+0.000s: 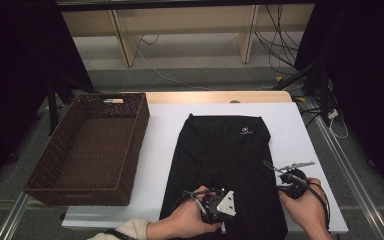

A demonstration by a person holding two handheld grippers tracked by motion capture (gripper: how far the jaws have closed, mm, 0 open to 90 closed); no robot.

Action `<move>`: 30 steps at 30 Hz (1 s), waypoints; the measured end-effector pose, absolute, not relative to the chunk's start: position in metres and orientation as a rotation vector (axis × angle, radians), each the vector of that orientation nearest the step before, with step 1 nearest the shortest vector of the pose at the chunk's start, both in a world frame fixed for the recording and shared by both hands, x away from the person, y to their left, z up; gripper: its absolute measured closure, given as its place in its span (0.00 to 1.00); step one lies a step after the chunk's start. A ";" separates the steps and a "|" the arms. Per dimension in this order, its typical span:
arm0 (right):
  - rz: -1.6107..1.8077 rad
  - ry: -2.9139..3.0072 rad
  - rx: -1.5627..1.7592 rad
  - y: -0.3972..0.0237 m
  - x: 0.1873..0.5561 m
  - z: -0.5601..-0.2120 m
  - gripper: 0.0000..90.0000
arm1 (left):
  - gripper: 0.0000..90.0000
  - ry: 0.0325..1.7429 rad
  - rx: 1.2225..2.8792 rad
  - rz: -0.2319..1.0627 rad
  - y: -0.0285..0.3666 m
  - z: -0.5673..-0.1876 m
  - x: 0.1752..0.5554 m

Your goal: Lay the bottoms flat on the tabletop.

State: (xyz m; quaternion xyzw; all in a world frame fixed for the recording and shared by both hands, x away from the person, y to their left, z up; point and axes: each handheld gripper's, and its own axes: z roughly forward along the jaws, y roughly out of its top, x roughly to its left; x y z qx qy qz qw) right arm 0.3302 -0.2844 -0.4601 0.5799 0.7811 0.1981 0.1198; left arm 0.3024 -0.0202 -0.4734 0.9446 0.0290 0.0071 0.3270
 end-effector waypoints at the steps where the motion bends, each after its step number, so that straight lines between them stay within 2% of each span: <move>1: 0.581 2.278 1.689 -0.286 0.330 -0.459 1.00 | 0.99 0.085 2.470 0.004 -0.018 -0.472 0.304; 5: 0.613 2.261 1.699 -0.289 0.324 -0.455 0.98 | 0.99 0.085 2.474 0.002 -0.014 -0.471 0.304; 9: 0.622 2.254 1.740 -0.292 0.312 -0.455 0.89 | 0.99 0.076 2.480 -0.009 -0.015 -0.473 0.302; 16: 0.610 2.309 1.763 -0.293 0.288 -0.457 0.86 | 1.00 0.085 2.497 -0.017 -0.014 -0.473 0.303; 20: 0.591 2.341 1.761 -0.289 0.281 -0.459 0.87 | 1.00 0.080 2.509 -0.024 -0.013 -0.474 0.302; 25: 0.536 2.411 1.721 -0.283 0.279 -0.458 0.99 | 1.00 0.077 2.519 -0.030 -0.011 -0.472 0.302; 30: 0.468 2.420 1.736 -0.283 0.277 -0.454 1.00 | 1.00 0.072 2.514 -0.027 -0.007 -0.468 0.301</move>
